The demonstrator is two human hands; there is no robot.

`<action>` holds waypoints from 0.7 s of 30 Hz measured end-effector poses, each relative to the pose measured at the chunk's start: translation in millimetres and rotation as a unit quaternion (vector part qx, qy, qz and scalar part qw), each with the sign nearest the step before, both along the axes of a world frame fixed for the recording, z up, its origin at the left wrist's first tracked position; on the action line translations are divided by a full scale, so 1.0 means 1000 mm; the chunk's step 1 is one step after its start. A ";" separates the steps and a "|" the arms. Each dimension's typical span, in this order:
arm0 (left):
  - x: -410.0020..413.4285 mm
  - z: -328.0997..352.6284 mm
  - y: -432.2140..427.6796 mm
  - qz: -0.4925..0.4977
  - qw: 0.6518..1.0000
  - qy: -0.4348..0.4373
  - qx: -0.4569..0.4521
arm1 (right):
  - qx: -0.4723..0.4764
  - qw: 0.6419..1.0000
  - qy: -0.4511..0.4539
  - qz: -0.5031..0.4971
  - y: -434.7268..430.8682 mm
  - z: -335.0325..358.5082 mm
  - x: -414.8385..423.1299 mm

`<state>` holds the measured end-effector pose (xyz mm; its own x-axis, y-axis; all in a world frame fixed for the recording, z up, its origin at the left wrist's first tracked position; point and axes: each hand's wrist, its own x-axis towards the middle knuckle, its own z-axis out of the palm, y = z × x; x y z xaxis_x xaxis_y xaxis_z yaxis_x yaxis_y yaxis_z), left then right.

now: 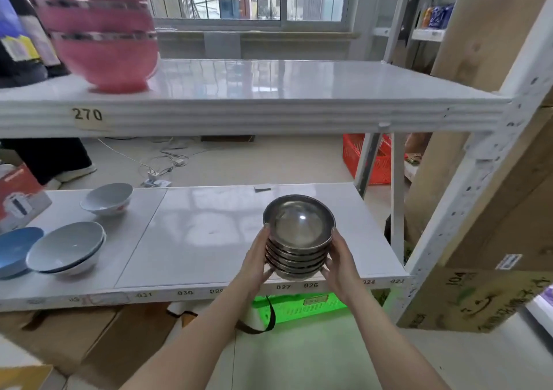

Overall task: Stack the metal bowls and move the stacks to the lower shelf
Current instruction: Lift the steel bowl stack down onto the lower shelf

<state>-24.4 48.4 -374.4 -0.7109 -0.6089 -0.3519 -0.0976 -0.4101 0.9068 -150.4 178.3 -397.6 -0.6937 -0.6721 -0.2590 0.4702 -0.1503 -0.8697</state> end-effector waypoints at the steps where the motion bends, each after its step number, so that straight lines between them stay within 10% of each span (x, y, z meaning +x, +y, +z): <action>1: -0.005 -0.003 -0.002 -0.004 1.000 0.002 -0.009 | -0.001 1.000 0.004 0.002 -0.003 -0.004 -0.006; 21: -0.066 -0.042 -0.031 -0.031 0.999 0.000 -0.035 | 0.010 0.999 0.037 0.010 -0.033 -0.041 -0.074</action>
<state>-90.4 17.8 -416.2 -0.7478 -0.5875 -0.3093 -0.1203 -0.3381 0.9334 -224.1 145.4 -438.1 -0.6980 -0.6814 -0.2201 0.4069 -0.1245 -0.9049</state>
